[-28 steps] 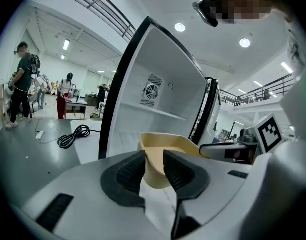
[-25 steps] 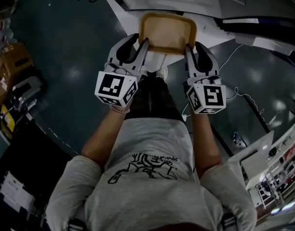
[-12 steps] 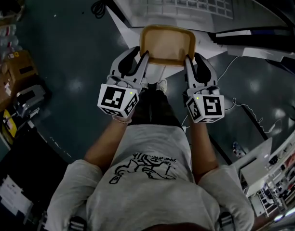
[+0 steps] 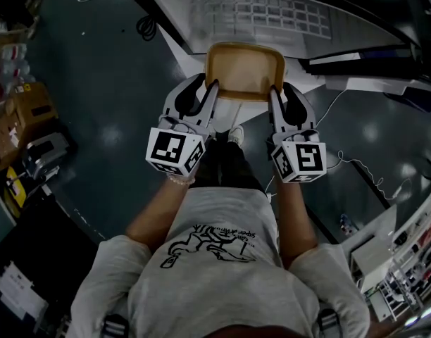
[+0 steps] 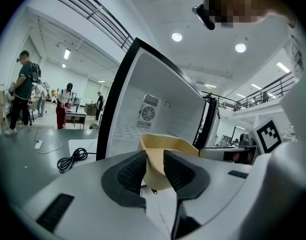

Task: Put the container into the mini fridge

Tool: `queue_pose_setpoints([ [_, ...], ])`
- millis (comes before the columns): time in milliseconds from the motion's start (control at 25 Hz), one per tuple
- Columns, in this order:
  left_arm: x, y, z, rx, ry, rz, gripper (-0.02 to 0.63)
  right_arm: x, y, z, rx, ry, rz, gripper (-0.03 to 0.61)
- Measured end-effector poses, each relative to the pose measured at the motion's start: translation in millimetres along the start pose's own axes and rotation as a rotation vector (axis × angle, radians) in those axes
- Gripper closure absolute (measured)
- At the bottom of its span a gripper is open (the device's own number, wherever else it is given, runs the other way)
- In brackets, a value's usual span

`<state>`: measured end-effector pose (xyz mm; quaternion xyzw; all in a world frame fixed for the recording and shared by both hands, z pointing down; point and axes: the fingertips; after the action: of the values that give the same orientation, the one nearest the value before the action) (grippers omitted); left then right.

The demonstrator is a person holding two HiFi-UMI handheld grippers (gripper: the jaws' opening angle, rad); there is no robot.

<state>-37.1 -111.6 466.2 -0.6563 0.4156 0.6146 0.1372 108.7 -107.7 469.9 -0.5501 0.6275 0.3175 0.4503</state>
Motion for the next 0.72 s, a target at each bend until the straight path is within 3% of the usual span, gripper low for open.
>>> queue_pose_setpoints([
  [720,44,12,-43,0.002,-0.048,-0.040,0.500,43,-25,-36,-0.042,-0.038,0.020,0.459],
])
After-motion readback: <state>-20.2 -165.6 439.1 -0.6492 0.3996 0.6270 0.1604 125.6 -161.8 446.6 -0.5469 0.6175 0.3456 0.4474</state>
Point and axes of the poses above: the fingertips, and each gripper's own axes: z backward along the fingers, y to its left, x out of its top, and after that the axes turned 13 degrees about -x, right-handed
